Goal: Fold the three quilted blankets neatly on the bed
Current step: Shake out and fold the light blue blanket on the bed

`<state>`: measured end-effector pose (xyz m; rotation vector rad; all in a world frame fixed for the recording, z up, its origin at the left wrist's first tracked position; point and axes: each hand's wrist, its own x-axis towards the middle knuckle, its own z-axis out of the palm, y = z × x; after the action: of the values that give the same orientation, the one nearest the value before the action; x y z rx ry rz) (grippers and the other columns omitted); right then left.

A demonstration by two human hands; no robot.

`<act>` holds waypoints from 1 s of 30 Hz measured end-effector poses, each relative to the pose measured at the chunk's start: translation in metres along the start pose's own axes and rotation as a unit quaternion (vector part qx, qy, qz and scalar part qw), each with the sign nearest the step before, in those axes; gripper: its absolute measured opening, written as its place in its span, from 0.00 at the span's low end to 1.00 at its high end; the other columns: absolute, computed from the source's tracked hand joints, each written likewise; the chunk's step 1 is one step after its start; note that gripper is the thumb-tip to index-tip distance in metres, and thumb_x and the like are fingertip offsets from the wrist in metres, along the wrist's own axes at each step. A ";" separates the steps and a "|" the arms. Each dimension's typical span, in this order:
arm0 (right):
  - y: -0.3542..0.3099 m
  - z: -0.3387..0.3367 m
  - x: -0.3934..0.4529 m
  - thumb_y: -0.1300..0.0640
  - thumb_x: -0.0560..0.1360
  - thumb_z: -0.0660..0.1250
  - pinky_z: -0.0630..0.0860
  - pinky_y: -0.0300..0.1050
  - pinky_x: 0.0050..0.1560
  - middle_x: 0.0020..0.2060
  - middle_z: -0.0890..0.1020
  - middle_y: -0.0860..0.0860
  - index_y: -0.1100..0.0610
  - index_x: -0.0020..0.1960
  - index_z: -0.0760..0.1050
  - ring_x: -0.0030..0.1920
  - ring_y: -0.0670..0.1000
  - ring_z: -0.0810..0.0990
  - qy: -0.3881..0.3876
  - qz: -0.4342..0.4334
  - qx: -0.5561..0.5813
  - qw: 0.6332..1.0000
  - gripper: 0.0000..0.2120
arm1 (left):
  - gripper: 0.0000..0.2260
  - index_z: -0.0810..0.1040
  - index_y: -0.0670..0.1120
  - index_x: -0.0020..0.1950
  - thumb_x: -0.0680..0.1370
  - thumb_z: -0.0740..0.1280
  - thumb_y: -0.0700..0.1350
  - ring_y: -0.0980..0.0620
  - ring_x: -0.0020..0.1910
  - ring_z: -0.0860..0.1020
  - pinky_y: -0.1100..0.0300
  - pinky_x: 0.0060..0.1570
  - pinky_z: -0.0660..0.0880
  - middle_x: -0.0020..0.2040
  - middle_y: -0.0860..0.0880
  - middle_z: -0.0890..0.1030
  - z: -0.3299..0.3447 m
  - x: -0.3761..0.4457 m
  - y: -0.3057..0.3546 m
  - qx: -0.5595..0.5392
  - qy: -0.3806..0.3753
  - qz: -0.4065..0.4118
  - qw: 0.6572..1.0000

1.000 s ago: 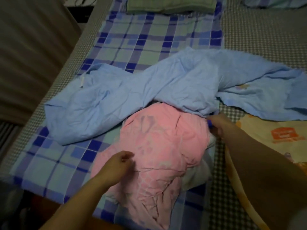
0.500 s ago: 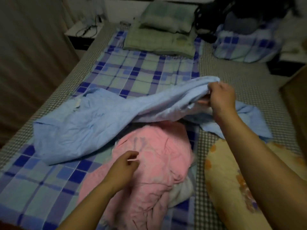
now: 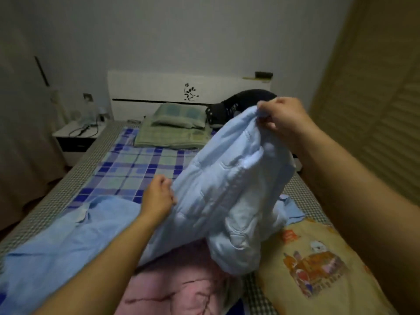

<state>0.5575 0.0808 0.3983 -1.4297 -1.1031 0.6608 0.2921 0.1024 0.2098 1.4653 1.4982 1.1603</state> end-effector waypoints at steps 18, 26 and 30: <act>-0.022 -0.012 -0.182 0.45 0.78 0.66 0.80 0.51 0.47 0.45 0.83 0.50 0.54 0.54 0.81 0.45 0.48 0.81 0.045 -0.257 -0.344 0.902 0.13 | 0.11 0.76 0.45 0.60 0.82 0.60 0.47 0.37 0.58 0.78 0.53 0.47 0.68 0.56 0.40 0.80 0.011 -0.160 0.032 0.115 -0.014 0.054 0.992; 0.315 -0.037 -0.357 0.41 0.67 0.69 0.76 0.44 0.53 0.49 0.81 0.47 0.44 0.62 0.72 0.53 0.53 0.81 -0.359 0.126 -0.405 0.831 0.24 | 0.13 0.77 0.44 0.41 0.71 0.59 0.52 0.49 0.38 0.77 0.62 0.34 0.68 0.36 0.49 0.79 -0.095 -0.204 0.025 0.286 -0.242 0.125 0.919; 0.391 -0.034 -0.435 0.44 0.61 0.72 0.79 0.49 0.55 0.53 0.82 0.47 0.38 0.51 0.75 0.53 0.49 0.81 -0.397 0.186 -0.378 0.816 0.18 | 0.20 0.77 0.61 0.50 0.71 0.54 0.70 0.48 0.54 0.79 0.51 0.57 0.75 0.54 0.53 0.81 -0.101 -0.237 -0.013 0.454 -0.397 0.068 0.795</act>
<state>0.5122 -0.2854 -0.0567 -2.1690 -1.9004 1.2593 0.2130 -0.1433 0.2092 2.3014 1.3311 -0.2936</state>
